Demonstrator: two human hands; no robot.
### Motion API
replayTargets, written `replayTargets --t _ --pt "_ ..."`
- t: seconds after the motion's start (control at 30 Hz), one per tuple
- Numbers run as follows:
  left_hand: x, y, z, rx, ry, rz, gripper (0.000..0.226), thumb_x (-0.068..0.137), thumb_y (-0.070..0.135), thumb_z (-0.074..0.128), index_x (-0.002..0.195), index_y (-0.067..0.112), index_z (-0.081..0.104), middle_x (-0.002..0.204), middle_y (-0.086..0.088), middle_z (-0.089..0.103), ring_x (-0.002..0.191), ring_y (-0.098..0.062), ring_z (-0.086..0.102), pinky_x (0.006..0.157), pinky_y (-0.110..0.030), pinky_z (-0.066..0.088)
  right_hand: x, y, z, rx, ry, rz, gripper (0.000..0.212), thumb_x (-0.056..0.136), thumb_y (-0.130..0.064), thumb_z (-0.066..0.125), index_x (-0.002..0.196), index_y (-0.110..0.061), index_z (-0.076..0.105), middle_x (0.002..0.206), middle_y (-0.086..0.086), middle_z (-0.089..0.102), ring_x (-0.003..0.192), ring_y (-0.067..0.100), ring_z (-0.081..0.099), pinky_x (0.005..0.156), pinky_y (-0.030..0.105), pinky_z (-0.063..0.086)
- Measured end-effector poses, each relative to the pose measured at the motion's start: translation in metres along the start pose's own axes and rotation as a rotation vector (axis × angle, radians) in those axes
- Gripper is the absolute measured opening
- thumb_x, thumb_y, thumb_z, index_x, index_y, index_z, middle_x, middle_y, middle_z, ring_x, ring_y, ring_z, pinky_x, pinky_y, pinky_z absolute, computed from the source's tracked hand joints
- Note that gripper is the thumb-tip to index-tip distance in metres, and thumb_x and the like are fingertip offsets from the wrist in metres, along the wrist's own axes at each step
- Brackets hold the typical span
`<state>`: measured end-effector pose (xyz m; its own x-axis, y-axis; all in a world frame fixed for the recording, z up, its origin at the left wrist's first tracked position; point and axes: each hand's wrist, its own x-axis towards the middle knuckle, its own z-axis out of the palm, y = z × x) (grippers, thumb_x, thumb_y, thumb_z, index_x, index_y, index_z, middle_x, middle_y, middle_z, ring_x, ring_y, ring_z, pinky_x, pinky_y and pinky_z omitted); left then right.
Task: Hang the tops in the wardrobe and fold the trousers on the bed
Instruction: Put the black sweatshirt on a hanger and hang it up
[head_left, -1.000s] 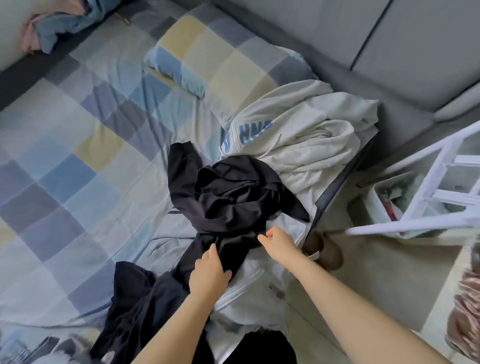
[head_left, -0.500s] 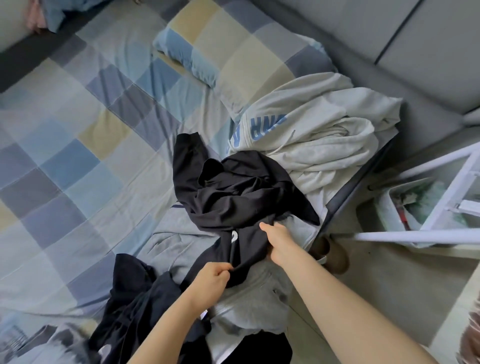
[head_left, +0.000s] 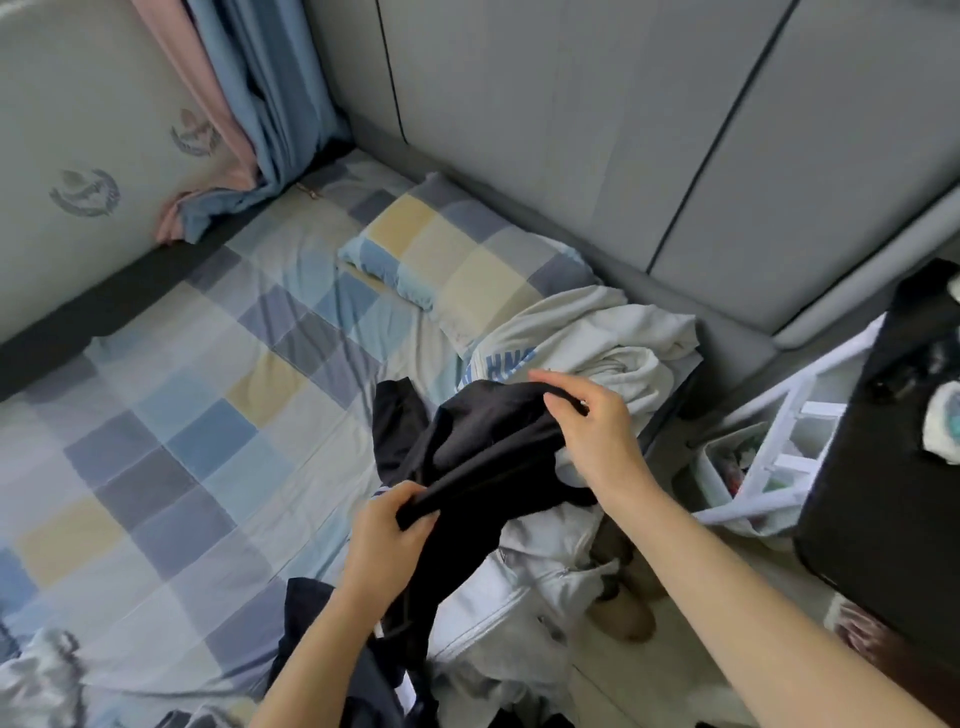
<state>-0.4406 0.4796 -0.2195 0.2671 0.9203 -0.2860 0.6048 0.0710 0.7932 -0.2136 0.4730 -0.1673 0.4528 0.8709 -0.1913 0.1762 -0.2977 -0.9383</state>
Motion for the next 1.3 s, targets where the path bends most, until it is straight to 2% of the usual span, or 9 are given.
replayTargets --t 0.17,0.3,0.4,0.5,0.67,0.83,0.9,1.07,1.3 --pt "-0.021 0.089 -0.038 -0.076 -0.192 0.175 0.024 0.086 0.029 0.069 0.076 0.010 0.057 0.061 -0.002 0.054 0.055 -0.016 0.052 0.056 -0.031 0.040 -0.014 -0.114 -0.041 -0.122 0.087 -0.288 0.029 0.090 -0.001 0.052 0.092 -0.021 0.073 0.093 -0.012 0.065 0.094 -0.002 0.058 0.084 0.008 0.039" --pt "-0.045 0.160 -0.061 -0.120 -0.365 0.305 0.044 0.093 0.039 0.060 0.065 0.008 0.047 0.053 0.007 0.038 0.049 -0.009 0.037 0.052 -0.022 0.029 -0.040 -0.188 -0.071 -0.222 0.119 -0.488 0.030 0.089 0.000 0.053 0.086 -0.023 0.072 0.085 -0.002 0.060 0.080 0.007 0.056 0.073 0.008 0.038" --pt "-0.055 0.211 -0.080 -0.182 -0.186 0.386 0.054 0.096 0.047 0.044 0.070 0.000 0.047 0.056 0.003 0.034 0.051 -0.012 0.033 0.052 -0.025 0.026 -0.071 -0.243 -0.103 -0.116 0.171 -0.559 0.033 0.089 -0.001 0.052 0.082 -0.027 0.070 0.088 -0.006 0.067 0.086 0.006 0.060 0.080 0.012 0.042" --pt "-0.050 0.247 -0.094 -0.229 0.146 0.517 0.008 0.095 0.022 0.060 0.088 0.024 0.063 0.084 0.010 0.058 0.068 -0.001 0.055 0.064 -0.012 0.038 -0.099 -0.278 -0.127 0.033 0.102 -0.560 0.039 0.091 0.001 0.050 0.076 -0.030 0.069 0.079 -0.018 0.065 0.077 0.000 0.056 0.071 0.014 0.040" --pt "-0.063 0.315 -0.097 -0.024 0.041 0.820 0.068 0.081 0.025 0.077 0.137 0.038 0.040 0.130 0.021 0.045 0.120 0.006 0.043 0.098 -0.014 0.033 -0.169 -0.308 -0.171 0.150 -0.011 -0.528 0.038 0.094 0.002 0.048 0.080 -0.026 0.071 0.087 -0.004 0.066 0.083 0.013 0.057 0.075 0.031 0.044" --pt "-0.073 0.345 -0.084 -0.015 -0.134 0.728 0.008 0.084 0.026 0.075 0.088 0.023 0.069 0.076 0.002 0.071 0.075 -0.017 0.068 0.069 -0.034 0.054 -0.237 -0.312 -0.224 0.260 0.032 -0.494 0.025 0.093 0.002 0.051 0.093 -0.014 0.071 0.089 -0.002 0.069 0.082 0.011 0.063 0.074 0.024 0.053" --pt "-0.084 0.359 -0.083 -0.142 -0.196 0.697 0.013 0.085 0.021 0.074 0.073 0.019 0.068 0.064 0.001 0.066 0.061 -0.019 0.064 0.059 -0.028 0.052 -0.267 -0.308 -0.248 0.250 0.118 -0.468 0.018 0.091 0.000 0.054 0.097 -0.010 0.069 0.087 -0.002 0.070 0.080 0.009 0.064 0.069 0.022 0.053" --pt "-0.144 0.403 -0.072 -0.345 -0.408 0.706 0.007 0.084 0.015 0.073 0.086 0.021 0.076 0.080 -0.002 0.075 0.073 -0.016 0.072 0.066 -0.028 0.058 -0.341 -0.293 -0.288 0.253 0.244 -0.398 0.022 0.093 -0.005 0.052 0.102 -0.015 0.069 0.092 0.018 0.060 0.082 0.025 0.056 0.070 0.030 0.048" --pt "-0.266 0.435 -0.013 -0.050 -0.523 0.952 0.013 0.085 0.018 0.074 0.073 0.018 0.068 0.055 0.009 0.061 0.050 -0.002 0.057 0.048 -0.013 0.043 -0.469 -0.276 -0.308 0.225 0.299 -0.426 0.027 0.093 -0.001 0.049 0.090 -0.012 0.074 0.086 0.010 0.070 0.075 0.013 0.064 0.062 0.024 0.053"
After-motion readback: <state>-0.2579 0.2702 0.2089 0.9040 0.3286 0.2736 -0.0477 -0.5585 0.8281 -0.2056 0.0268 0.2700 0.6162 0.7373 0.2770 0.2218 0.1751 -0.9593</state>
